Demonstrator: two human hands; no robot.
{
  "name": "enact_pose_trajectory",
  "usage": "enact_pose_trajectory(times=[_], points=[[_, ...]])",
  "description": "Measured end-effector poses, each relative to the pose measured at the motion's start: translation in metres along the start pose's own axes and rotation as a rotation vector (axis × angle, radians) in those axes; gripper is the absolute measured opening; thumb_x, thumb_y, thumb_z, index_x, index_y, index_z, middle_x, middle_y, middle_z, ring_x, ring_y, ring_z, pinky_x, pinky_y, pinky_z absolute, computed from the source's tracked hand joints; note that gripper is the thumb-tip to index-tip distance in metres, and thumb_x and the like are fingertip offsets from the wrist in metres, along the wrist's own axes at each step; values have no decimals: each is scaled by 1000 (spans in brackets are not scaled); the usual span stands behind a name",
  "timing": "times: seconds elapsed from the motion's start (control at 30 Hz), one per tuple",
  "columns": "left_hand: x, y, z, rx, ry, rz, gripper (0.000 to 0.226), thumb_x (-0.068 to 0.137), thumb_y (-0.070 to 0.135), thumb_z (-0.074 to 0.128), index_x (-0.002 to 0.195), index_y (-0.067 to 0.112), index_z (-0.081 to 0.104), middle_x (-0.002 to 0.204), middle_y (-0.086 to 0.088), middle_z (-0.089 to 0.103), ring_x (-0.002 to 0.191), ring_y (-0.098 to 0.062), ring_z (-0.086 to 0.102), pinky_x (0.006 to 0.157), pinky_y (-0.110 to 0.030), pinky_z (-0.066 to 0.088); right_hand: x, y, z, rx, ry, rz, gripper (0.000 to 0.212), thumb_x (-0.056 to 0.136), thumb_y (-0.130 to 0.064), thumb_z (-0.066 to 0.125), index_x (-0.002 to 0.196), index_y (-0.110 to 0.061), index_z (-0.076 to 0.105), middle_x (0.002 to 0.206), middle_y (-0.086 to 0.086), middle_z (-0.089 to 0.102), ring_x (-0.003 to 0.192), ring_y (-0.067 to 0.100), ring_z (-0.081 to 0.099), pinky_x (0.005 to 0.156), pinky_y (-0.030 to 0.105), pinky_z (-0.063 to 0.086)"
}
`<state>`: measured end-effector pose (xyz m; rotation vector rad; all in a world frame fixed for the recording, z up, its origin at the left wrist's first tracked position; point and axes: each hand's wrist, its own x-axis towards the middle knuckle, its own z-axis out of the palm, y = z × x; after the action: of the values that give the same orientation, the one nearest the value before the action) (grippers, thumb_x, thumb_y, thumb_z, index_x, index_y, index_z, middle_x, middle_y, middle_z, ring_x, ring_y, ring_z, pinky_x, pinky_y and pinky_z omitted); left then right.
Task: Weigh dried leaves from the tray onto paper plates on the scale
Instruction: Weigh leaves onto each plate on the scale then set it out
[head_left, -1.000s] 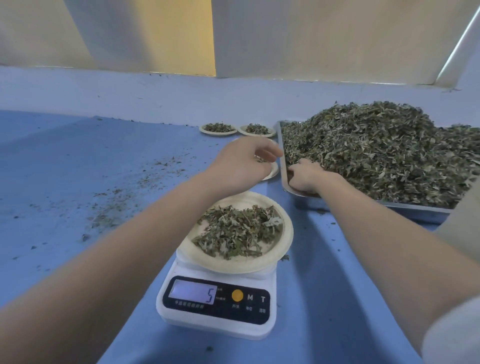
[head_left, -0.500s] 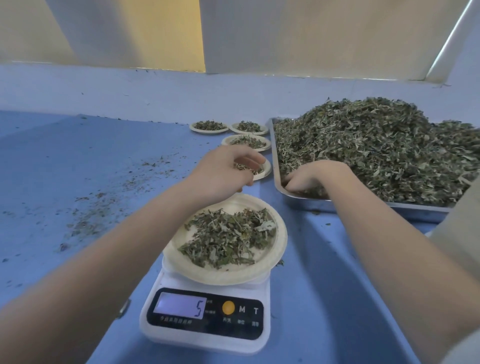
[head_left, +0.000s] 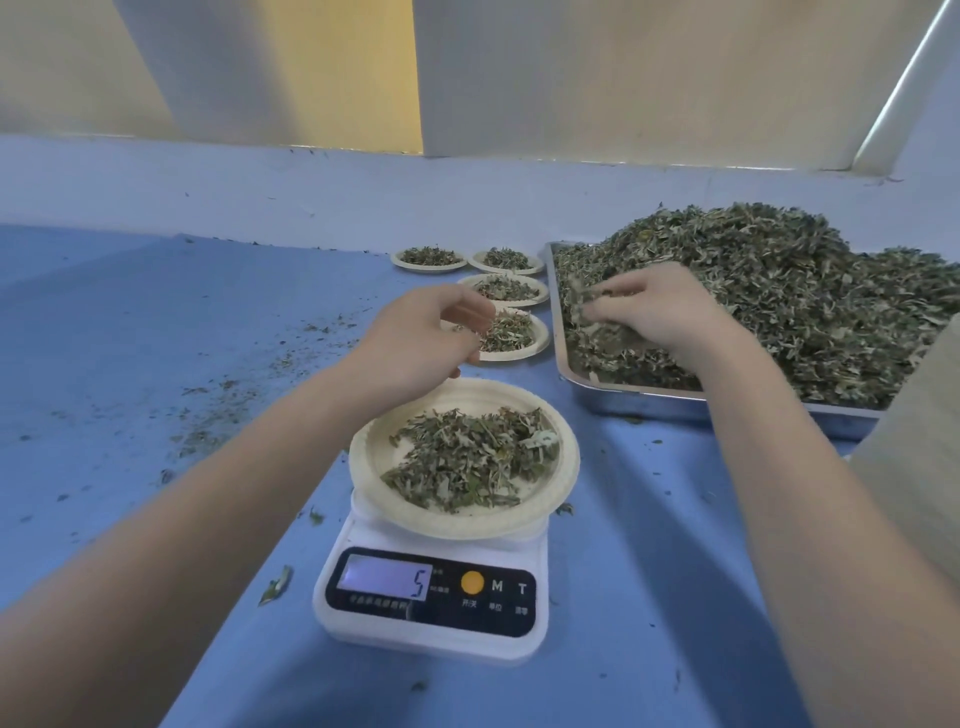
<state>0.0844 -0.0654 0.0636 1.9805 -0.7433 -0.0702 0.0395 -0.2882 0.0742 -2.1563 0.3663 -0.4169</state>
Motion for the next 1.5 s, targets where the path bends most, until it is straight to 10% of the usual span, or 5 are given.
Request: enact_pose_trajectory(times=[0.3, 0.67, 1.5], points=[[-6, -14, -7, -225, 308, -175, 27, 100, 33, 34, 105, 20, 57, 103, 3, 63, 86, -16, 63, 78, -33, 52, -43, -65, 53, -374, -138, -431, 32, 78, -52, 68, 96, -26, 73, 69, -23, 50, 59, -7, 52, 52, 7, 36], [-14, -41, -15, -199, 337, -170, 32, 102, 34, 31, 97, 22, 60, 103, 2, 64, 87, -15, 61, 81, -33, 48, -35, -58, 48, -348, 57, -433, 29, 83, -51, 66, 74, -24, 69, 60, -13, 54, 45, -7, 47, 49, 8, 35], [-39, -85, -16, -285, 400, -279, 36, 100, 38, 39, 98, 15, 67, 101, -2, 68, 79, -15, 62, 81, -34, 48, -49, -60, 70, -262, -41, -395, 36, 80, -56, 65, 68, -24, 55, 42, -12, 48, 39, -6, 43, 43, 9, 31]])
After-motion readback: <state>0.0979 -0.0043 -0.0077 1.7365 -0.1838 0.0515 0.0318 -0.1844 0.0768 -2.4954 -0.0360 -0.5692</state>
